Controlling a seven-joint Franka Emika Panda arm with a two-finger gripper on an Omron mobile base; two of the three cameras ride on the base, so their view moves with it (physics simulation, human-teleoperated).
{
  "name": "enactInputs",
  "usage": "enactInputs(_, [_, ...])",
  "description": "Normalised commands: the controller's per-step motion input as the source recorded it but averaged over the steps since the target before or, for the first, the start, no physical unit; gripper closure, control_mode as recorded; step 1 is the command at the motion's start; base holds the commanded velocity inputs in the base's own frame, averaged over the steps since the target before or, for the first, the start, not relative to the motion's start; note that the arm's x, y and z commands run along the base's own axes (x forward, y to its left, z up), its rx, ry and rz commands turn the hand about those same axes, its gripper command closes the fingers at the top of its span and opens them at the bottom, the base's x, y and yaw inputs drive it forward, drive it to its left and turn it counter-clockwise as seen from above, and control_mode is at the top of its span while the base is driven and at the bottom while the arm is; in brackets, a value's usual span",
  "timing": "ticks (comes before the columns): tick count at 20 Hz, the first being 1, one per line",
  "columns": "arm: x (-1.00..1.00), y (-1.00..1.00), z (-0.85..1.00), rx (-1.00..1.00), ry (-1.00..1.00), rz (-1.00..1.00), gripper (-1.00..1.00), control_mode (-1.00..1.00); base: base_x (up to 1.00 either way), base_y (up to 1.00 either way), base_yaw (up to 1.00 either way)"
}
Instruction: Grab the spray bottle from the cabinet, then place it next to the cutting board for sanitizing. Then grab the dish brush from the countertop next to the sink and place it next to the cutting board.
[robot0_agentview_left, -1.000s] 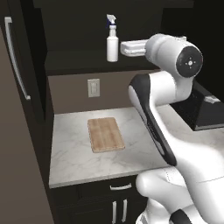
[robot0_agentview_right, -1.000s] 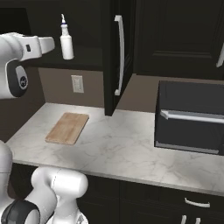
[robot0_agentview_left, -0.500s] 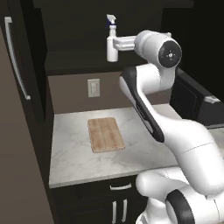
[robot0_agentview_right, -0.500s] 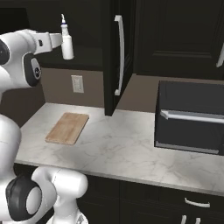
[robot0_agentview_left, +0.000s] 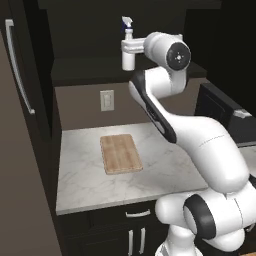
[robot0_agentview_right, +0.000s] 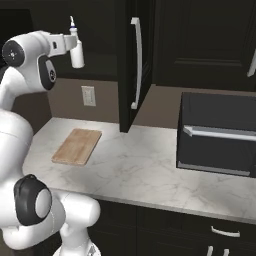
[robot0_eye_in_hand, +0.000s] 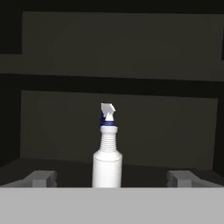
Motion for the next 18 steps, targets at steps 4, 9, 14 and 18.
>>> enactInputs(4, [0.49,0.2,0.0,0.0,0.0,0.0,-1.0,-1.0,0.0,0.0,0.0])
enactInputs(9, [0.4,0.04,0.0,0.0,0.0,0.0,-1.0,-1.0,0.0,0.0,0.0])
enactInputs(14, [0.38,0.0,-0.08,0.0,0.0,0.0,-1.0,-1.0,0.0,0.0,0.0])
enactInputs(18, [0.21,0.0,-0.18,0.0,0.0,0.0,-1.0,-1.0,0.0,0.0,0.0])
